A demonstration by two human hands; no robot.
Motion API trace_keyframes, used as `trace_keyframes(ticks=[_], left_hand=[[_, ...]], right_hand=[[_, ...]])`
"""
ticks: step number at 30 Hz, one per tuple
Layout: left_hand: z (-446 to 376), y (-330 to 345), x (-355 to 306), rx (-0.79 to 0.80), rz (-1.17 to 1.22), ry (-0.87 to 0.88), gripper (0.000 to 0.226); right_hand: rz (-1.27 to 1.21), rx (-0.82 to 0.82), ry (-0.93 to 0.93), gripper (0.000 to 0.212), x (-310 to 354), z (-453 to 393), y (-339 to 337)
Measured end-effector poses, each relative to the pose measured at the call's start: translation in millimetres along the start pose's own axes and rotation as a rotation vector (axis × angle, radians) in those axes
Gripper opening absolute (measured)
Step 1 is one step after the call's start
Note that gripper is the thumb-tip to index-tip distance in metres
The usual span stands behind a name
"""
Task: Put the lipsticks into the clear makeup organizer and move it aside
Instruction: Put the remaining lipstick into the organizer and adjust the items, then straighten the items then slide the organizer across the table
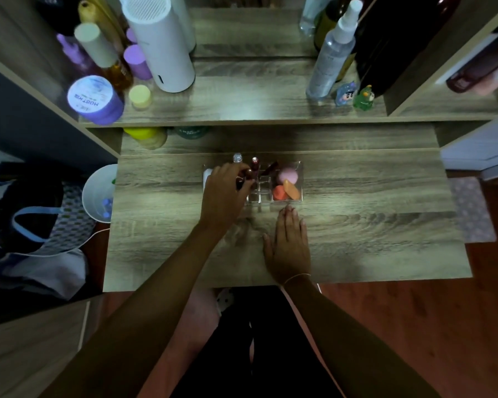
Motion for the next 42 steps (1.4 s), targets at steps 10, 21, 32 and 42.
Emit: trace_keyframes(ticks=[10,21,32,42], left_hand=[[8.2,-7.1,-6.4,-0.035,0.046,0.026,0.026],[19.0,-20.5,9.3,-0.066,0.103,-0.026,0.027],[53.6,-20.1,19.5,-0.039,-0.07,0.093,0.041],[56.5,24.0,22.5,0.184,-0.293,0.043,0.073]], right_hand=[[-0.012,0.009,0.0,0.07,0.4,1.0,-0.6],[-0.112,0.014,-0.018,0.069,3.2,0.3,-8.3],[-0.477,-0.533,-0.047,0.038,-9.3,-18.6,-159.1],[-0.273,-0.252,-0.024,0.041,11.0,-87.7,-141.4]])
Point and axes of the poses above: each hand's wrist, its own z-axis away from the middle knuckle, its own y-axis out of the palm, x = y × z, the point moved 8 cm from there along -z, towards the middle knuckle, and after that the axes turned 3 degrees about x, right-handed, at the moved point
